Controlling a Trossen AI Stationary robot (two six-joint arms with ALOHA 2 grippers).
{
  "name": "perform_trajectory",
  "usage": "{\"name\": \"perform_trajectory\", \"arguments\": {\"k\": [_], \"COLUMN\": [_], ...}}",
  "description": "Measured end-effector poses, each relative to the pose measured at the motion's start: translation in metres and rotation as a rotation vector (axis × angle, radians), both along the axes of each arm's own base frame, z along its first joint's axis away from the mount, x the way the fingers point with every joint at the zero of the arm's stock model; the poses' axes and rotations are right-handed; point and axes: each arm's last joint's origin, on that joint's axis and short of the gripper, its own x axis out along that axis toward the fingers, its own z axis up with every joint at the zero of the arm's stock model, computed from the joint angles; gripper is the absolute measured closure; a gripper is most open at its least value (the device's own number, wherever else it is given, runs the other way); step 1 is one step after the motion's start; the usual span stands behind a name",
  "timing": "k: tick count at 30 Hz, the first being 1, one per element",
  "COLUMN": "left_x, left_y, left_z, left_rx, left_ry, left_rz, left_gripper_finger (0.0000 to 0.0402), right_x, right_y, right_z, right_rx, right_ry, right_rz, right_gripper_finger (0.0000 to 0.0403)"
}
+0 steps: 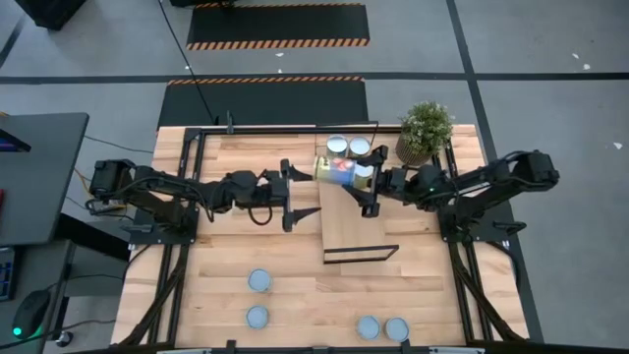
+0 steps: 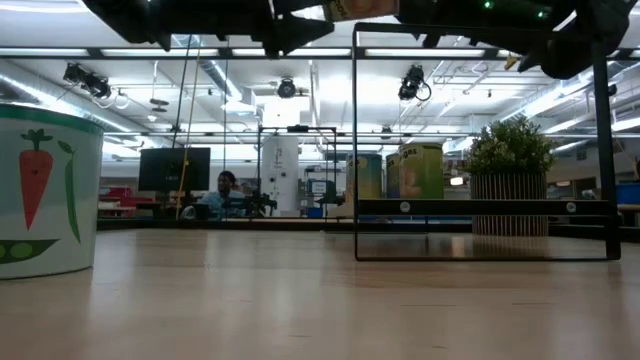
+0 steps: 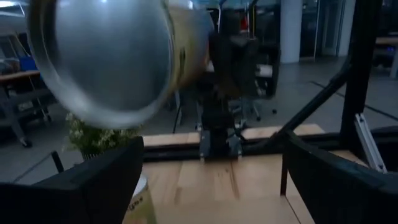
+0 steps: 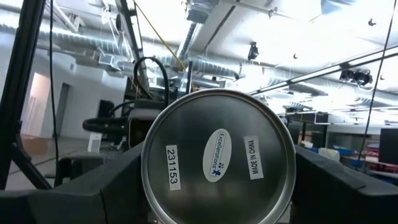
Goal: Pick and place cans onto a shelf
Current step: Put the canned peaches on the shelf
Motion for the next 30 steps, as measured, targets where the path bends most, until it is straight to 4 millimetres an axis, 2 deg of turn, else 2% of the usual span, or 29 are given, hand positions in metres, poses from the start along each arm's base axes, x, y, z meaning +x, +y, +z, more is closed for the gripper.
{"name": "perform_trajectory", "arguments": {"k": [9,22,27,30], "left_x": [0.000,0.000,0.000,0.000], "left_y": [0.000,0.003,0.009,0.011], "left_z": [0.004,0.007,0.010,0.010], "left_rx": [0.018,0.042,-0.028,-0.073], "left_ry": [-0.042,-0.062,-0.087,-0.093], "left_rz": [0.002,0.031,0.084,0.057], "left_gripper_finger": [0.0012,0.0012,0.0012,0.0012], "right_x": [0.005,0.010,0.011,0.010], "right_y": [0.000,-0.001,0.001,0.003], "right_z": [-0.006,-0.020,-0.023,-0.020], "right_rx": [0.018,0.027,-0.023,-0.068], "right_ry": [0.011,0.165,0.200,0.176], "right_rz": [0.025,0.011,0.040,0.075], "right_gripper_finger": [0.0070,0.0070,0.0070,0.0070]}}
